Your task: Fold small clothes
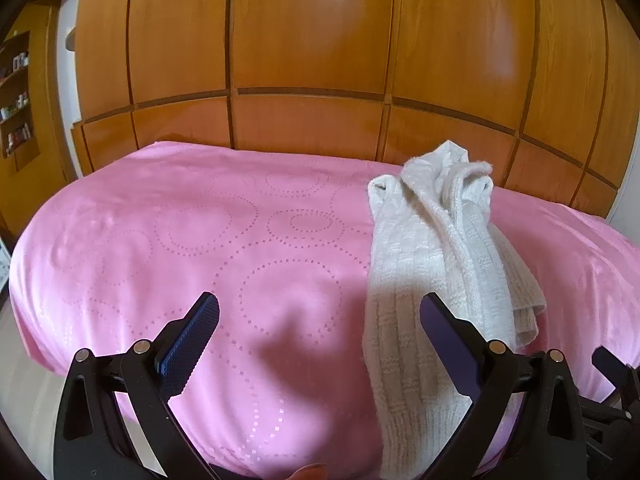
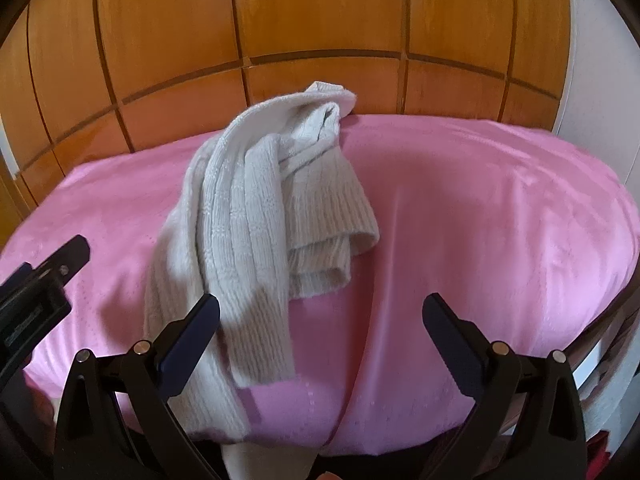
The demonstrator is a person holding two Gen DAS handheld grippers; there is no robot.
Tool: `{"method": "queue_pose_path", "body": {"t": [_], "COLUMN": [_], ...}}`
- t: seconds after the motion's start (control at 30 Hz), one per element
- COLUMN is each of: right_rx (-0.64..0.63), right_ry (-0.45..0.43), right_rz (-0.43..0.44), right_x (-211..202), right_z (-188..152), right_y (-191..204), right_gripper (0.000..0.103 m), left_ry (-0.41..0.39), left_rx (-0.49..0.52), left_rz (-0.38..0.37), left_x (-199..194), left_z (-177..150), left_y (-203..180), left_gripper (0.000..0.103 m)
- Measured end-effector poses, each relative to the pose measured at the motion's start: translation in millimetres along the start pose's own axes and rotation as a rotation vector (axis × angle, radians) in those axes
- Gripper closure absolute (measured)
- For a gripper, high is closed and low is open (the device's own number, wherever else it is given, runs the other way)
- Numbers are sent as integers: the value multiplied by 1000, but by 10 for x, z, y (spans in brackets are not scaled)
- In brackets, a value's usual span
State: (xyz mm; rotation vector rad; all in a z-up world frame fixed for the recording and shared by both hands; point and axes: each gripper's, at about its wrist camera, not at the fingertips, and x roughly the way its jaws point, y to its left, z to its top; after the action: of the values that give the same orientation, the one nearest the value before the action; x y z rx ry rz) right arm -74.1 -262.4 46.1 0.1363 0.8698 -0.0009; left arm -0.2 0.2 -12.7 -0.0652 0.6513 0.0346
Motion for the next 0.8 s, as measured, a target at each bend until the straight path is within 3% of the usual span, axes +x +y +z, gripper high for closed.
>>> {"method": "queue_pose_path", "body": {"t": [0.27, 0.8], "right_rx": [118, 109], "right_ry": [-77, -80], "right_rz": [140, 92], "right_x": [-245, -248], "right_z": [-62, 86], "right_y": [-239, -241], "right_gripper": [2, 2], "left_ry": [6, 21], "left_rx": [-4, -1], "left_rz": [-7, -31], "left_x": [23, 83], "left_z": [15, 18], "left_y": [3, 0], "left_gripper": [3, 3]}}
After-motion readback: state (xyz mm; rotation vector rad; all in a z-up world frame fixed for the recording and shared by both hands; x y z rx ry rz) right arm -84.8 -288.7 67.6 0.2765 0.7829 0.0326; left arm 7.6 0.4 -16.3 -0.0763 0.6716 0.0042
